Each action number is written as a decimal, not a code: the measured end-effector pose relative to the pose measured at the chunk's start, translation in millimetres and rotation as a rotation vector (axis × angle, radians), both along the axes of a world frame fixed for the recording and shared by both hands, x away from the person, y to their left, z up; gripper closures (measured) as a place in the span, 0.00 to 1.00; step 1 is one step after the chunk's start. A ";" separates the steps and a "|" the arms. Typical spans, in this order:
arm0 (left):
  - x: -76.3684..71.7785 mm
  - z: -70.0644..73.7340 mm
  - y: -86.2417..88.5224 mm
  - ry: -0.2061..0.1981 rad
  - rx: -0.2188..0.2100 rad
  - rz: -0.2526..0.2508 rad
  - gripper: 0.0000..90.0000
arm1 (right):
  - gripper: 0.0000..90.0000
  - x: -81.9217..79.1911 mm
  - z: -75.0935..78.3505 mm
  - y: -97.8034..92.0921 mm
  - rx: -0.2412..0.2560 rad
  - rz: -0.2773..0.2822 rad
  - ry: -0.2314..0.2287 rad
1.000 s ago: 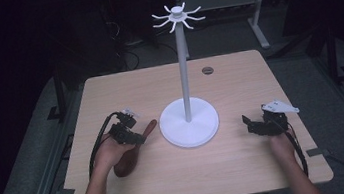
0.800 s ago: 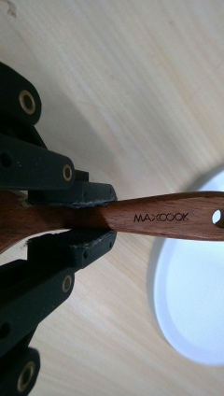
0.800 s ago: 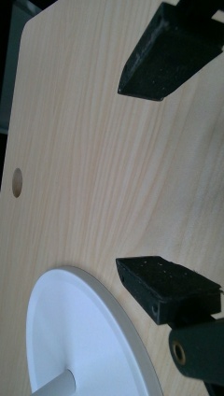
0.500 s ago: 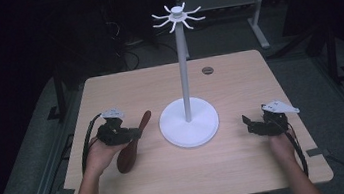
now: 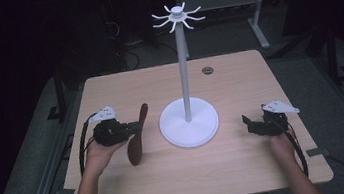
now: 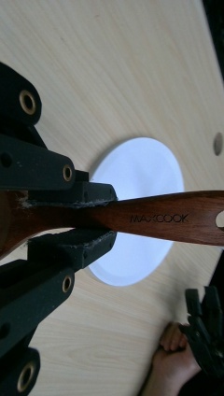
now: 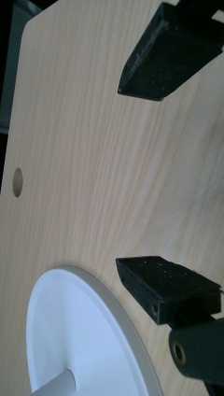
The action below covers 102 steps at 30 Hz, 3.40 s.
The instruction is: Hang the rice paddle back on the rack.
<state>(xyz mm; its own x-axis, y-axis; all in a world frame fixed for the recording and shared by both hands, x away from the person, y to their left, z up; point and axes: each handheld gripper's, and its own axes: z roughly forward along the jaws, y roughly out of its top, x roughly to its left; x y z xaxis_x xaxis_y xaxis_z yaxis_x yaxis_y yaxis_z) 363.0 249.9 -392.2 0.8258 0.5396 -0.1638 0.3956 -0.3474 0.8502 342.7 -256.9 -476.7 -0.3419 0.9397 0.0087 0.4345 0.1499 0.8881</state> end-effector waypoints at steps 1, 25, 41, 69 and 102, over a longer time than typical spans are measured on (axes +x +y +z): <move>-0.6 0.5 -0.1 -0.004 -0.011 -0.002 0.85 | 0.15 0.0 0.0 0.0 0.000 0.000 0.000; -4.9 16.4 -5.7 -0.083 -0.116 -0.052 0.85 | 0.15 0.0 0.0 0.3 -0.001 0.003 0.000; -0.3 48.2 -15.1 -0.117 -0.123 -0.086 0.85 | 0.15 -0.2 0.0 0.4 -0.006 0.005 -0.002; 27.9 165.2 -48.8 -0.240 -0.140 -0.185 0.85 | 0.15 -0.2 0.0 0.4 -0.004 0.005 -0.001; 48.3 204.5 -84.6 -0.273 -0.127 -0.232 0.85 | 0.15 -0.2 0.1 -0.5 0.000 0.010 -0.001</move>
